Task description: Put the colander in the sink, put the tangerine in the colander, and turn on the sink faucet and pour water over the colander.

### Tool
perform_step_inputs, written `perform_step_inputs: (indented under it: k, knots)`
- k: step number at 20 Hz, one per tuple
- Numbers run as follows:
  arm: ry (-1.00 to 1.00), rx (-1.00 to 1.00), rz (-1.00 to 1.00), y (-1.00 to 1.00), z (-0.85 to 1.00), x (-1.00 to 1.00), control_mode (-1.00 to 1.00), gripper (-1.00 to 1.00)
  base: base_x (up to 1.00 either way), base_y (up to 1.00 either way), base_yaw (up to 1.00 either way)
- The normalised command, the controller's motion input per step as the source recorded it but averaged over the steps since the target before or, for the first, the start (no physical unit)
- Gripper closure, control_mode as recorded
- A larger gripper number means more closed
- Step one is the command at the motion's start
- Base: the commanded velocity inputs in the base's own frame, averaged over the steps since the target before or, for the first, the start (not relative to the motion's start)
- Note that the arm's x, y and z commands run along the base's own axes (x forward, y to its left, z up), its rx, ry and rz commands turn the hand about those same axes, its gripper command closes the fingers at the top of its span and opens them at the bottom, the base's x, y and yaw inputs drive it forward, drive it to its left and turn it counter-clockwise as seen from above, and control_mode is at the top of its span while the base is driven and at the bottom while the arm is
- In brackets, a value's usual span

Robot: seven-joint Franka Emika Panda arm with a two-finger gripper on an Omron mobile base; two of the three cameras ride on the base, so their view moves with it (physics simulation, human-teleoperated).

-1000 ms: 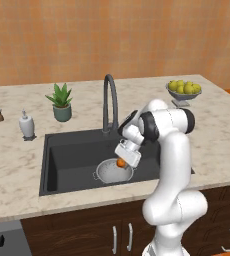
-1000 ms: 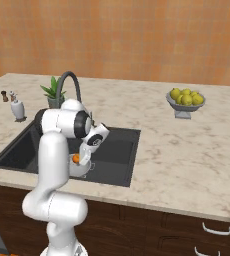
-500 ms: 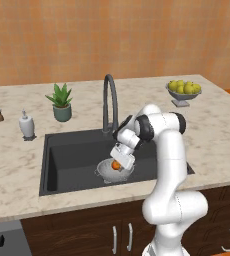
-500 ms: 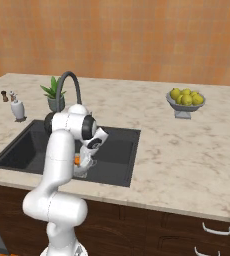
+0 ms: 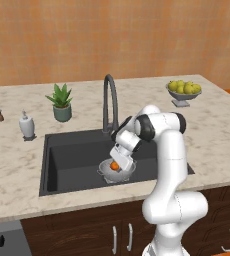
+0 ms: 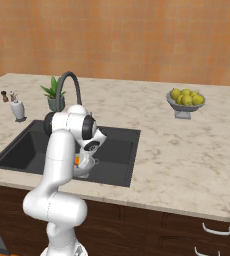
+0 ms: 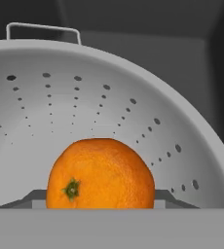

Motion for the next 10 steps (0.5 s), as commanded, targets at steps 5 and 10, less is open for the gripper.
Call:
perform_step_inputs:
  k: [5,10]
  knots:
    - [0.0,0.0,0.0,0.0,0.2,-0.26,-1.0,-1.0,0.0,0.0,0.0]
    - [0.0,0.0,0.0,0.0,0.32,-0.39,-1.0,-1.0,0.0,0.0,0.0]
